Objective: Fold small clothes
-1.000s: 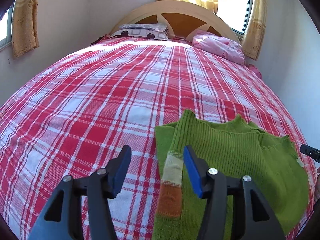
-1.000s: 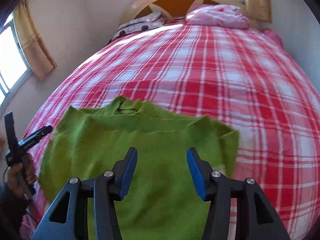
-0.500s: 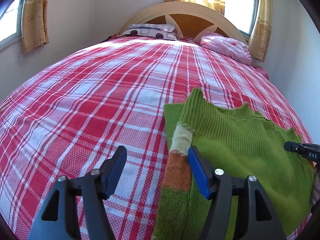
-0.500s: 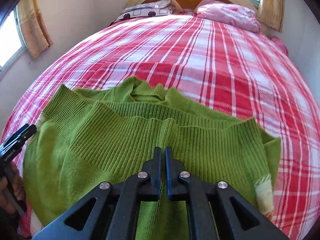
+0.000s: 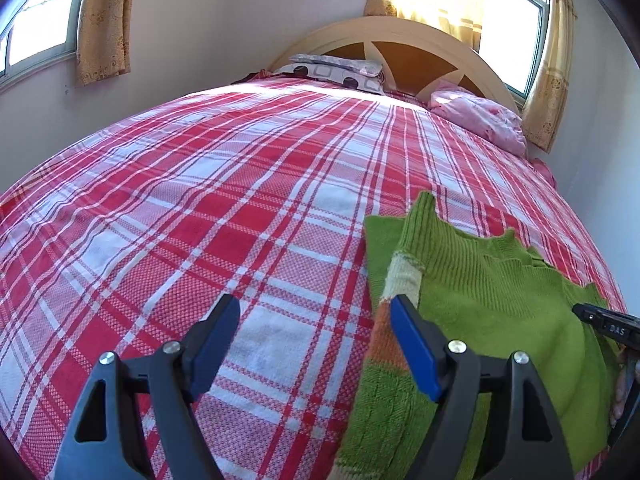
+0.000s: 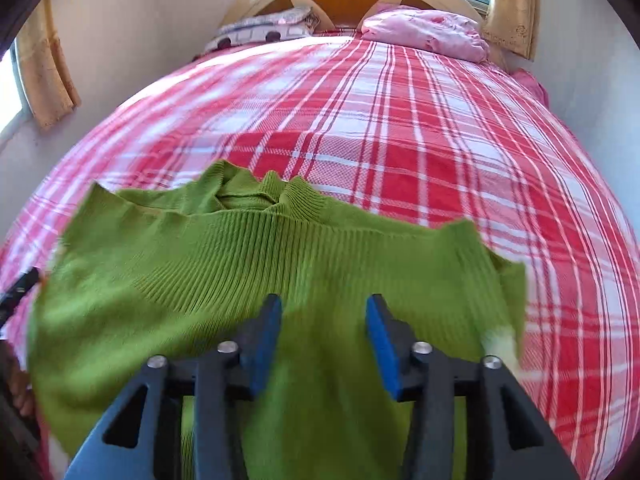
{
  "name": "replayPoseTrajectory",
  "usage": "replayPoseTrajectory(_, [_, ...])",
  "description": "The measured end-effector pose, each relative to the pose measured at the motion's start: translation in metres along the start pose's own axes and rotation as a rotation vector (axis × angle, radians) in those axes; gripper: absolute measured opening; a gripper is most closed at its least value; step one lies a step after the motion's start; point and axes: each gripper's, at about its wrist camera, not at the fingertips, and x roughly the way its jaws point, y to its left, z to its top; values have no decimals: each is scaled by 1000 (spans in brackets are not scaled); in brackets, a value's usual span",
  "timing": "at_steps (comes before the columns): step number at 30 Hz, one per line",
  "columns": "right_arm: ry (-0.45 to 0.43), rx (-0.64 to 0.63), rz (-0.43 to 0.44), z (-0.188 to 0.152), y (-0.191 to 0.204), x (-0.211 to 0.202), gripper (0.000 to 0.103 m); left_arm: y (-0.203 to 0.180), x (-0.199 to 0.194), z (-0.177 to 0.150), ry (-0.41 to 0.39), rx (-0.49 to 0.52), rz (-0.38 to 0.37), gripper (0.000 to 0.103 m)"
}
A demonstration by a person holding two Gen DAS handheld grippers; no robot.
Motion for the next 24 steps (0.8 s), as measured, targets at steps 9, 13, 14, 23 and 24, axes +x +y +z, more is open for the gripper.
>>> replayPoseTrajectory(9, [2, 150, 36, -86, -62, -84, 47, 7, -23, -24, 76, 65, -143, 80])
replayPoseTrajectory(13, [4, 128, -17, -111, -63, -91, 47, -1, -30, -34, 91, 122, -174, 80])
replayPoseTrajectory(14, [-4, 134, -43, -114, -66, -91, 47, -3, -30, -35, 89, 136, -180, 80])
replayPoseTrajectory(23, [-11, 141, -5, -134, -66, -94, 23, -3, -31, -45, 145, 156, -287, 34])
replayPoseTrajectory(24, [-19, 134, -20, -136, -65, -95, 17, -4, -31, -47, 145, 165, -290, 32])
